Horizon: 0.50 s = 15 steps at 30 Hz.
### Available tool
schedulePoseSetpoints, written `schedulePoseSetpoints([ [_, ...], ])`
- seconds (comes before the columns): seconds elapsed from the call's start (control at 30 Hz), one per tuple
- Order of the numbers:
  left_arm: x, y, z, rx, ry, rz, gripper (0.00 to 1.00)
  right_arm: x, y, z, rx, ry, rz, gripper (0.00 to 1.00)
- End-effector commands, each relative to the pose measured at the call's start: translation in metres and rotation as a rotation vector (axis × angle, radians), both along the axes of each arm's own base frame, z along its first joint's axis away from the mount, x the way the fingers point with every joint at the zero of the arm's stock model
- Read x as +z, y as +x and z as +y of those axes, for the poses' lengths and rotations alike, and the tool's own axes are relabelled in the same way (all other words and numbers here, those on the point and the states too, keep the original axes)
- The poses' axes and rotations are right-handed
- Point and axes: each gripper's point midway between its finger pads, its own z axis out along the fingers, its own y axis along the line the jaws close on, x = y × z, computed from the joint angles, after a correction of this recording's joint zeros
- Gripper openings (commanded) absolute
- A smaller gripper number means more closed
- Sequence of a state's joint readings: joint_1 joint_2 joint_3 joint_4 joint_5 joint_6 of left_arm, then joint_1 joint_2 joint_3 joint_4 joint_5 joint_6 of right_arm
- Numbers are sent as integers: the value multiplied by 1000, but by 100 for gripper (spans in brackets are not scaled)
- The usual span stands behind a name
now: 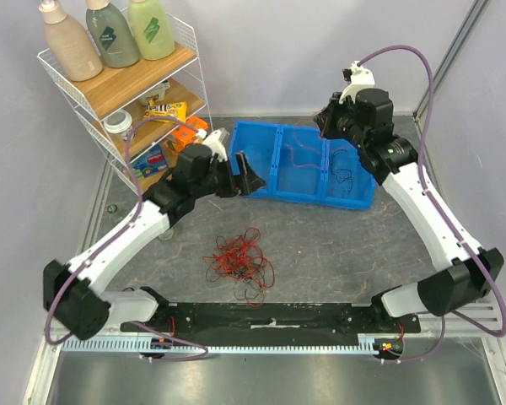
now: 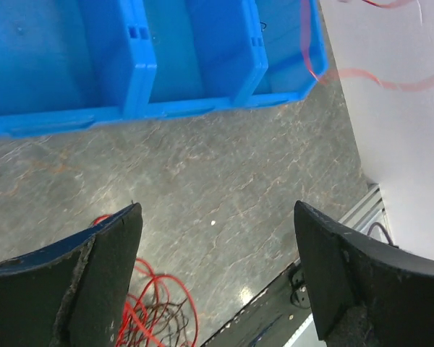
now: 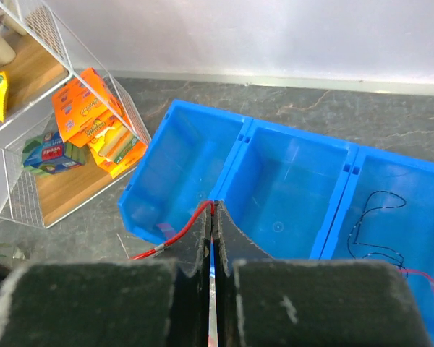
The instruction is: Untangle the cables
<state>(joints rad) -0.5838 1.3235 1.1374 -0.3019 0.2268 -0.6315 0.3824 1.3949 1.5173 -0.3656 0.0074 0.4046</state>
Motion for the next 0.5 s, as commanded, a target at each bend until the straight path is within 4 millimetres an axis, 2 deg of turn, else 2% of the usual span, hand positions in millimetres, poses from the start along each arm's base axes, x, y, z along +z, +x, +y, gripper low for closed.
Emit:
schedulePoseSetpoints([
  [0.0,10,-20,32,27,57,-127,91,-6,21,12,85,92,-4,0],
  [0.23,-2,-71,51,-52,38,-123,85,-33,51,19,84,101,22,0],
  [0.37,-16,-87,60,-76,81,-81,85,-48,69,15,67,117,36,0],
  [0.47,-28,-90,66,-59,97,-61,85,-73,82,1,3,67,52,0],
])
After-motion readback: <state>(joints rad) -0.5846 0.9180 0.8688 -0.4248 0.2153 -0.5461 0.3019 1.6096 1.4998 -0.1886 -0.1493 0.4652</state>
